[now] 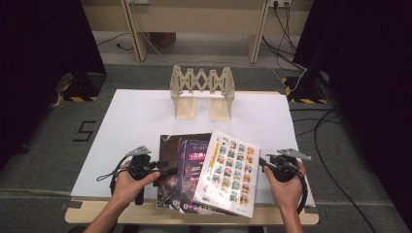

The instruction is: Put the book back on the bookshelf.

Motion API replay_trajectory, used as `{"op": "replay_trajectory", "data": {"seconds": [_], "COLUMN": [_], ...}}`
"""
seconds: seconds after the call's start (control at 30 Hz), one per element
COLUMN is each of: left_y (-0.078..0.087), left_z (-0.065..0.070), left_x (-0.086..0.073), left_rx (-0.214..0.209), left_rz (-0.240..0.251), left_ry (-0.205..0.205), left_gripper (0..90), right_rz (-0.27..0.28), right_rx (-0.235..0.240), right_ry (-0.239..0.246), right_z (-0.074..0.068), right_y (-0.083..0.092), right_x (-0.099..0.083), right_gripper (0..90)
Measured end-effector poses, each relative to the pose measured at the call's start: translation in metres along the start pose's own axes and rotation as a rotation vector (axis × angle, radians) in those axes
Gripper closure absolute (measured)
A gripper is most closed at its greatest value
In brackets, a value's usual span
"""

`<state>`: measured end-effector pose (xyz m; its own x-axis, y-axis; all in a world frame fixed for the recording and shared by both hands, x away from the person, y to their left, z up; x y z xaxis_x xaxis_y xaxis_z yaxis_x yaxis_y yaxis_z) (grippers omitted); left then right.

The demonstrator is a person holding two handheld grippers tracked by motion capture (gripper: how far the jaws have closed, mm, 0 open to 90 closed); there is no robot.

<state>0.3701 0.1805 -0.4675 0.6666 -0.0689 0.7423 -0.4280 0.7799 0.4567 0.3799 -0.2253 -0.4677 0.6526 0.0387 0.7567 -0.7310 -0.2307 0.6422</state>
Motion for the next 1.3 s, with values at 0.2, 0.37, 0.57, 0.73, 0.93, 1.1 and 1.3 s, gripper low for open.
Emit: {"op": "replay_trajectory", "data": {"seconds": [0.2, 0.37, 0.57, 0.73, 0.93, 1.1, 1.3], "left_y": [-0.012, -0.027, -0.042, -0.053, -0.067, -0.078, -0.09], "left_z": [0.009, 0.012, 0.02, 0.023, 0.025, 0.025, 0.025], "left_x": [0.011, 0.016, 0.025, 0.029, 0.03, 0.031, 0.028], "left_rx": [-0.033, -0.052, -0.072, -0.083, -0.084, -0.079, -0.07], "left_rz": [-0.035, -0.075, -0.105, -0.12, -0.15, -0.169, -0.2], "left_ry": [-0.018, -0.026, -0.046, -0.038, -0.026, -0.018, -0.017], "left_gripper": [36.4, 36.7, 36.4, 35.4, 34.4, 34.2, 34.0], "right_rz": [-0.026, -0.082, -0.127, -0.161, -0.213, -0.26, -0.28], "right_rx": [0.029, 0.059, 0.094, 0.104, 0.137, 0.158, 0.161], "right_ry": [-0.003, -0.007, -0.032, -0.042, -0.086, -0.105, -0.127], "right_z": [-0.005, -0.009, -0.01, -0.01, -0.014, -0.02, -0.018], "right_y": [0.0, -0.003, -0.007, -0.007, -0.01, -0.015, -0.018], "right_x": [0.001, -0.002, -0.001, -0.004, -0.009, -0.014, -0.019], "right_gripper": [52.6, 52.3, 51.8, 51.6, 51.0, 49.2, 47.6]}}
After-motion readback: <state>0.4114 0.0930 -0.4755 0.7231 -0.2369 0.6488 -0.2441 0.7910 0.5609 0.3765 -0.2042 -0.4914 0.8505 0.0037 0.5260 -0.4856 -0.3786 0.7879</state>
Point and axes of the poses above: each handheld gripper's, and its own axes: y roughly backward along the jaws, x roughly out of its top, z roughly to its right, the point moved 3 cm from there along -y, roughly forward along the jaws, and after that the axes turned 3 degrees about -x, right-handed, at the moved point
